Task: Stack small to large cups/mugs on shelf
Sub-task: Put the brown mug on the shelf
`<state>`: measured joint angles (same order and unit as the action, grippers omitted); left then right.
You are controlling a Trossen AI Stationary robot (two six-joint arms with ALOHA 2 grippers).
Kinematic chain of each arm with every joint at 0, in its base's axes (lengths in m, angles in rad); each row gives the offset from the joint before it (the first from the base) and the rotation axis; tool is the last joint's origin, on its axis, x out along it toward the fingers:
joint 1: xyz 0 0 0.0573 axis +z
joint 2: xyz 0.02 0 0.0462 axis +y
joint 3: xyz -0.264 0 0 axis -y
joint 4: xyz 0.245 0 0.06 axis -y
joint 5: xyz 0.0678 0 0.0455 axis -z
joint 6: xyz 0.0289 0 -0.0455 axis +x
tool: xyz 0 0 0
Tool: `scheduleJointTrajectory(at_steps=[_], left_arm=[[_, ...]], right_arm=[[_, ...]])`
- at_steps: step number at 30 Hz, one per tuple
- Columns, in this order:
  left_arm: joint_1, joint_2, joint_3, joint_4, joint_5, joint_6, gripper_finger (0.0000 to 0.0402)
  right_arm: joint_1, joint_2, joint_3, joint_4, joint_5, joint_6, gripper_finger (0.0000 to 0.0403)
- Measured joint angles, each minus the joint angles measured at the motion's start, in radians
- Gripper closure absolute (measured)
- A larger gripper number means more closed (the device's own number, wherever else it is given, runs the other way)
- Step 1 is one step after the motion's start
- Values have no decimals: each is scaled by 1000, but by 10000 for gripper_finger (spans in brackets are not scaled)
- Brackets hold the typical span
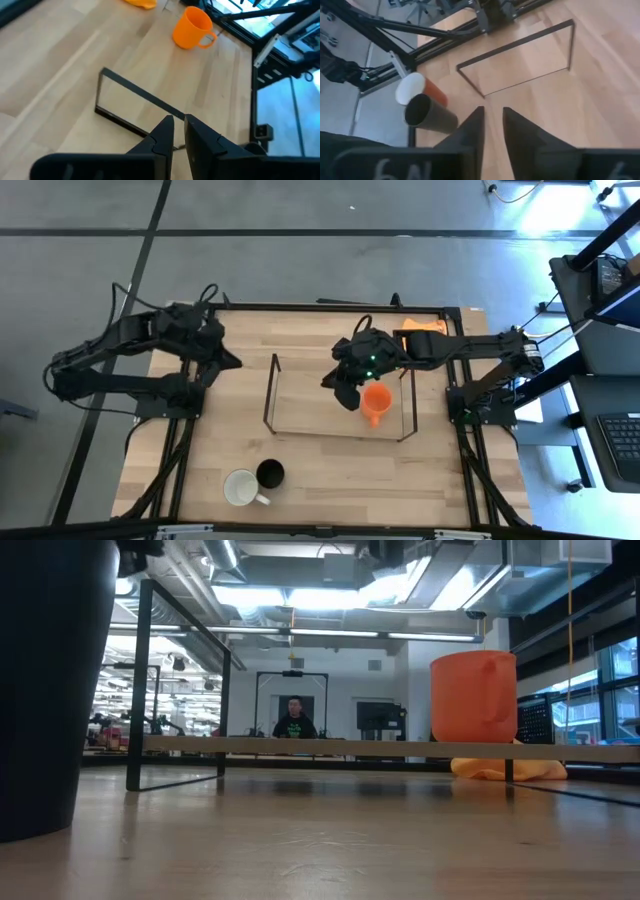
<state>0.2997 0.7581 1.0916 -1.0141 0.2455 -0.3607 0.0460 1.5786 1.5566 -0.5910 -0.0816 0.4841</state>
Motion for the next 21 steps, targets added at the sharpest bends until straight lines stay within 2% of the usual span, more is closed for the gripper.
scheduleJointTrajectory(at_steps=[4,7,10,13,21], left_arm=[[-42,-36,0,-22,0,-24,362],[-67,-60,0,-22,-13,-35,362],[-84,-79,-2,-27,-60,-58,362],[-102,-99,-30,-20,-63,-93,362],[-191,-194,-203,99,-50,-285,362]], right_arm=[[12,21,-2,55,-3,37,292],[23,27,-2,142,0,62,282],[41,37,0,213,1,90,283],[69,42,-1,257,6,112,289],[176,39,-1,304,-10,164,297]])
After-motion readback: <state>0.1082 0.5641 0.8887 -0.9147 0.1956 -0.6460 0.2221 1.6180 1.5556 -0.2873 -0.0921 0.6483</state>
